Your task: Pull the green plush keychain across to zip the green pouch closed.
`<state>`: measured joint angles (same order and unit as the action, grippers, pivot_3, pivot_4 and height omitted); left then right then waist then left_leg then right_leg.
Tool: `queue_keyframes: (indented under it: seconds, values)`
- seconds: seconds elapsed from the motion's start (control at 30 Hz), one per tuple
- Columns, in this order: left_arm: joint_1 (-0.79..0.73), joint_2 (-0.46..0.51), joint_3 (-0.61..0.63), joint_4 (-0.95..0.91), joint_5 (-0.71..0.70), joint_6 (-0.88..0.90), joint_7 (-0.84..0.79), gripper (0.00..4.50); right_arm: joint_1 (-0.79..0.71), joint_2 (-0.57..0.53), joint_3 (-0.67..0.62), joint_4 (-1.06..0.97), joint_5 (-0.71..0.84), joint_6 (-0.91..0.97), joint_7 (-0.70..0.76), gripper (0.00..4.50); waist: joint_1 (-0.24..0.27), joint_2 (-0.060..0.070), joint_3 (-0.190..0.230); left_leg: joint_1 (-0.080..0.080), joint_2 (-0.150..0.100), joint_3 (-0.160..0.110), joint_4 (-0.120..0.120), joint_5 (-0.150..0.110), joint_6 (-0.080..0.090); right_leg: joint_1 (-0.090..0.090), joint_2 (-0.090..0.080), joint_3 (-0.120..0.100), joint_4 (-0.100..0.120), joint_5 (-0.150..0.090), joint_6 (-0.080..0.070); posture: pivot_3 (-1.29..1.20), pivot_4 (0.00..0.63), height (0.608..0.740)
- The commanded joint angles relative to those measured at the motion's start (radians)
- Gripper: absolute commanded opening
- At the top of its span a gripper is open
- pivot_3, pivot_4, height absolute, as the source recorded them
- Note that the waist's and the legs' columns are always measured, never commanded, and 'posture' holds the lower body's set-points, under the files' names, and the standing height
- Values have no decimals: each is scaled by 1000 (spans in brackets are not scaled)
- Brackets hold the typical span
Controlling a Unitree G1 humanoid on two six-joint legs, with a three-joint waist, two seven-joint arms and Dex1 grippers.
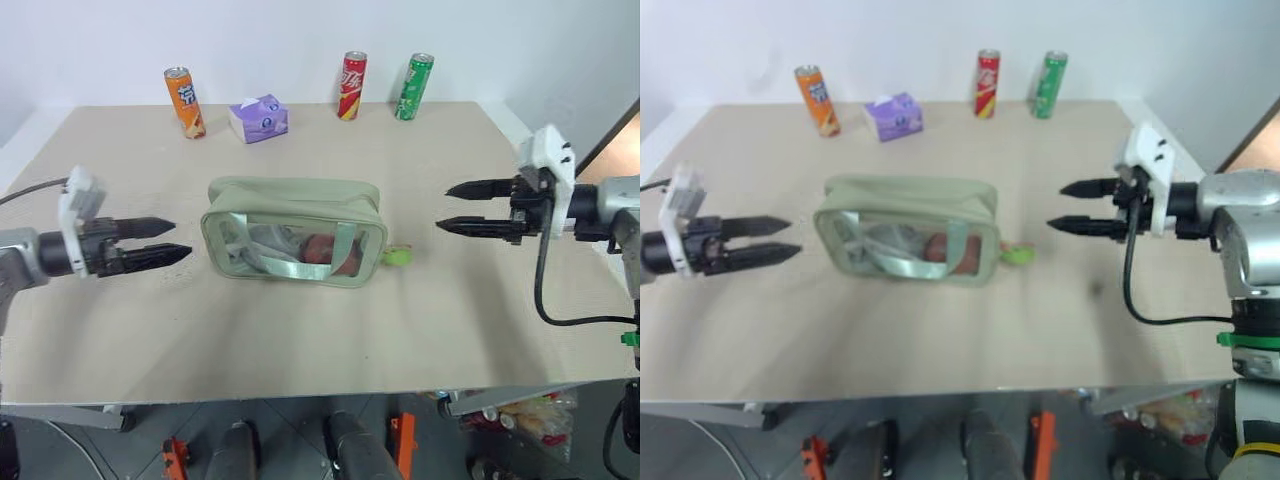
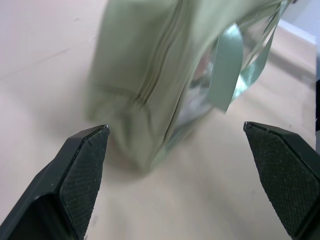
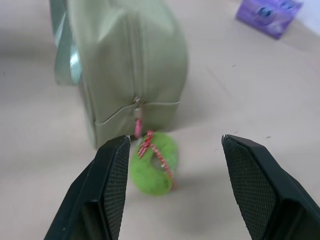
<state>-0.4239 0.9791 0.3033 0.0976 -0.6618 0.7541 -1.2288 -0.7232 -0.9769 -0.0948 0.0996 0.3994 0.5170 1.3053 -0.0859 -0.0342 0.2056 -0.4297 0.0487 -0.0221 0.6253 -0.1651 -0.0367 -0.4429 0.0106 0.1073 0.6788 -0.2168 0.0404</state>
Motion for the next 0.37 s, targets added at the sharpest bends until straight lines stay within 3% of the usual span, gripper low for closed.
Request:
queue_keyframes:
  seconds: [0.03, 0.17, 0.37]
  values:
    - [37, 29, 122, 35, -11, -7, 44, 4468, 33, -18, -83, -46, 66, 41, -12, 2984, 1, 0, 0, 0, 0, 0, 0, 0, 0, 0, 0, 0, 0, 0, 0, 0, 150, 740]
    - [98, -31, 243, -12, -85, 49, 140, 4468, 128, -2, -176, -139, 143, 110, -75, 2984, 3, 0, 0, 0, 0, 0, 0, 0, 0, 0, 0, 0, 0, 0, 0, 0, 150, 740]
    - [164, -100, 268, -97, -134, 69, 213, 4468, 189, 10, -187, -184, 169, 135, -131, 2984, 6, 0, 0, 1, 0, 1, 1, 0, 0, 0, -1, 0, 0, 0, 1, 0, 150, 740]
